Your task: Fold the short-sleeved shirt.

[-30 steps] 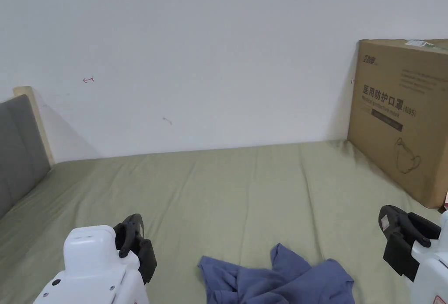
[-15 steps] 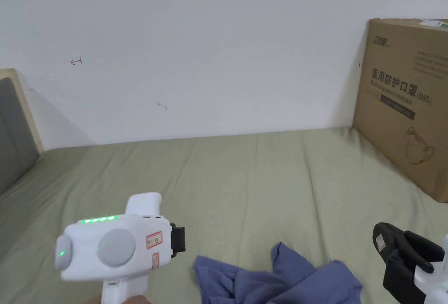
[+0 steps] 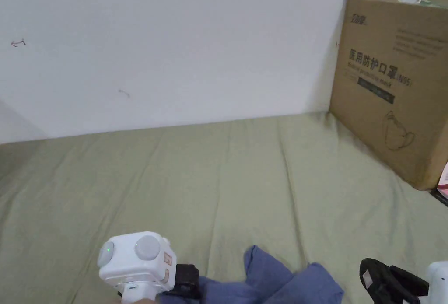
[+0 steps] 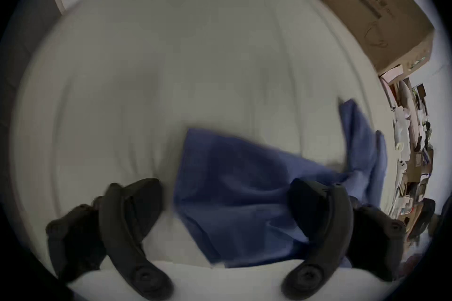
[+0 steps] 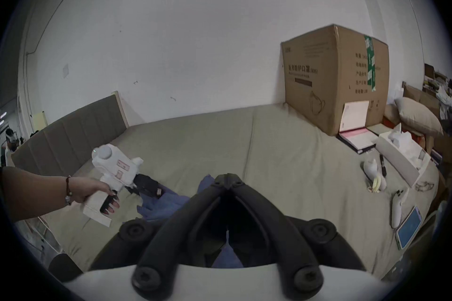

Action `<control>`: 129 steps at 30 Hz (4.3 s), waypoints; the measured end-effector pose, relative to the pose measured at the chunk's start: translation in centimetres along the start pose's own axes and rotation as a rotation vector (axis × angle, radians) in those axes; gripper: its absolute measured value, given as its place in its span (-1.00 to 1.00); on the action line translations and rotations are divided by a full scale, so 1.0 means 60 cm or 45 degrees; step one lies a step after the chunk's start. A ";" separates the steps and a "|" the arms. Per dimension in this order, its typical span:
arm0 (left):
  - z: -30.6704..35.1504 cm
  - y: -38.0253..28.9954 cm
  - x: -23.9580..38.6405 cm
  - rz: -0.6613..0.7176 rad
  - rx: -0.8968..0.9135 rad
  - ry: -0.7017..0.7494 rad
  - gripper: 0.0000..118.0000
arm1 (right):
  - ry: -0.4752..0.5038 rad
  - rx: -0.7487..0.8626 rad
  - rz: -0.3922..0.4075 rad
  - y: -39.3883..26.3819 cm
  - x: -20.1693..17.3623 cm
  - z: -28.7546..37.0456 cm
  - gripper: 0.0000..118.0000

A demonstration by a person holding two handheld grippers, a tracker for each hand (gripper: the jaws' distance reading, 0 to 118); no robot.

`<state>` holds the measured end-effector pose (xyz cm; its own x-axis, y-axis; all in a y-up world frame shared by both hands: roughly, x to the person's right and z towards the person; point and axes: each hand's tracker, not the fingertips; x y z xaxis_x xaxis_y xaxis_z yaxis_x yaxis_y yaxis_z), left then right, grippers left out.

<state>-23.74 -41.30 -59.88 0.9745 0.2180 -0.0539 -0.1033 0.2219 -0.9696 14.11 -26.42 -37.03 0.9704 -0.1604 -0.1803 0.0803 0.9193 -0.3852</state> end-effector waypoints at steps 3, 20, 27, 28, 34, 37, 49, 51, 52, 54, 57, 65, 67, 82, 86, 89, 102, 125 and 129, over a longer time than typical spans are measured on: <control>0.013 -0.012 0.027 -0.146 0.121 0.135 0.92 | 0.001 -0.029 -0.043 -0.007 0.009 -0.006 -1.00; 0.239 -0.174 -0.008 -0.242 0.619 -0.058 -0.92 | 0.146 -0.679 -0.204 0.051 0.069 -0.269 0.76; 0.249 -0.186 -0.006 -0.236 0.620 -0.077 -0.92 | -0.033 -1.088 -0.258 -0.017 0.100 -0.442 -0.16; 0.248 -0.184 -0.006 -0.228 0.618 -0.075 -0.92 | 0.008 -1.118 -0.239 -0.022 0.099 -0.441 -0.33; 0.280 -0.189 -0.032 -0.177 0.642 -0.058 -0.92 | 0.156 -0.861 -0.016 0.043 0.071 -0.337 -0.81; 0.330 -0.187 -0.055 -0.159 0.715 -0.055 -0.92 | 0.189 -0.730 -0.088 0.117 0.086 -0.262 -0.82; 0.593 -0.180 -0.106 -0.176 1.034 0.094 -0.92 | 0.102 -0.334 -0.013 0.354 0.104 -0.066 -0.83; 0.628 -0.179 -0.115 -0.160 1.088 0.108 -0.92 | 0.104 -0.322 -0.031 0.386 0.106 -0.055 -0.83; 0.641 -0.177 -0.117 -0.150 1.106 0.110 -0.92 | 0.099 -0.303 -0.032 0.400 0.105 -0.049 -0.83; 0.669 -0.170 -0.120 -0.131 1.139 0.095 -0.92 | 0.111 -0.269 -0.034 0.434 0.099 -0.044 -0.83; 0.695 -0.149 -0.114 -0.137 1.177 0.096 -0.92 | 0.114 -0.205 -0.021 0.486 0.074 -0.037 -0.83; 0.744 -0.056 -0.099 -0.080 1.320 0.136 -0.92 | 0.056 -0.043 0.106 0.637 0.024 -0.093 -0.83; 0.751 -0.023 -0.098 -0.052 1.337 0.124 -0.92 | 0.036 -0.011 0.121 0.667 0.015 -0.119 -0.83; 0.623 0.074 -0.098 0.015 1.297 0.219 -0.92 | -0.093 0.025 0.202 0.580 0.020 -0.297 -0.83; 0.458 -0.009 -0.129 0.057 1.010 0.158 -0.92 | -0.033 -0.262 0.070 0.355 0.076 -0.325 -0.83; 0.331 -0.103 -0.148 0.088 0.695 0.125 -0.92 | -0.055 -0.571 0.078 0.171 0.111 -0.312 -0.83; 0.284 -0.396 -0.203 0.151 0.199 -0.076 -0.92 | 0.083 -0.978 -0.077 -0.030 0.235 -0.024 -0.83; 0.352 -0.429 -0.161 0.214 0.241 -0.270 0.75 | -0.037 -0.854 -0.034 -0.025 0.158 0.052 0.85; 0.424 -0.408 -0.113 0.076 0.622 -0.126 0.73 | 0.024 -0.583 -0.027 0.030 0.123 0.079 0.78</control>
<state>-32.89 -24.05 -29.70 0.9428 0.3278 -0.0601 -0.2627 0.6201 -0.7393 22.49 -24.27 -34.77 0.9650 -0.1878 -0.1830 -0.0129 0.6630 -0.7485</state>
